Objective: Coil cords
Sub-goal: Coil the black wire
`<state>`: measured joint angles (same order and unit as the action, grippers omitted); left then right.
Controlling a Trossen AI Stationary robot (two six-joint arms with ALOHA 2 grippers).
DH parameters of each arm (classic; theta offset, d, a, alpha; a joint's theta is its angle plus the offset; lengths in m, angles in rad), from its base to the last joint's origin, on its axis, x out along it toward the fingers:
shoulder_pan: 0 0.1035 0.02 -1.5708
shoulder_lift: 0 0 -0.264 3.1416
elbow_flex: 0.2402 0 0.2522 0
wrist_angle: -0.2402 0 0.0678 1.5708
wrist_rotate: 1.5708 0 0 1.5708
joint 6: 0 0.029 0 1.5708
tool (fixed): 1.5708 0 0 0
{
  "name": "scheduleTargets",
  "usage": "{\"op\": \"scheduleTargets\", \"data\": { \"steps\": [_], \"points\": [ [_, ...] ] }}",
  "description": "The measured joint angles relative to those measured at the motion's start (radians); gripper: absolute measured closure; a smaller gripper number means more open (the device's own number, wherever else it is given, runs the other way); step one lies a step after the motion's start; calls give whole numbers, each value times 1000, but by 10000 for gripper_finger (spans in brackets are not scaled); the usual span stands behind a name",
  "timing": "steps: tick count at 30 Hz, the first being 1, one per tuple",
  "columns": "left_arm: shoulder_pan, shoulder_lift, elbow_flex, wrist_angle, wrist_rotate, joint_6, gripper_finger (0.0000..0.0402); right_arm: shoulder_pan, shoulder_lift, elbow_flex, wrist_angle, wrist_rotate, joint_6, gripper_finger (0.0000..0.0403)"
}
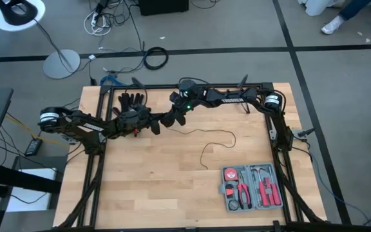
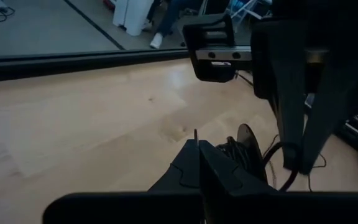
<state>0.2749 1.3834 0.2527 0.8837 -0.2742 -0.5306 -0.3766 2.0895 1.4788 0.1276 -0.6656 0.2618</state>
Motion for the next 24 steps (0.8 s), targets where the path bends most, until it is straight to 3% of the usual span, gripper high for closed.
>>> {"op": "scheduleTargets", "data": {
  "steps": [6,24],
  "points": [
    [0,0,0,-5,-1,7,401,-35,0,0,-24,-108,15,402],
    [0,0,0,21,-12,5,401,3,0,0,72,-88,17,402]
  ]
}}
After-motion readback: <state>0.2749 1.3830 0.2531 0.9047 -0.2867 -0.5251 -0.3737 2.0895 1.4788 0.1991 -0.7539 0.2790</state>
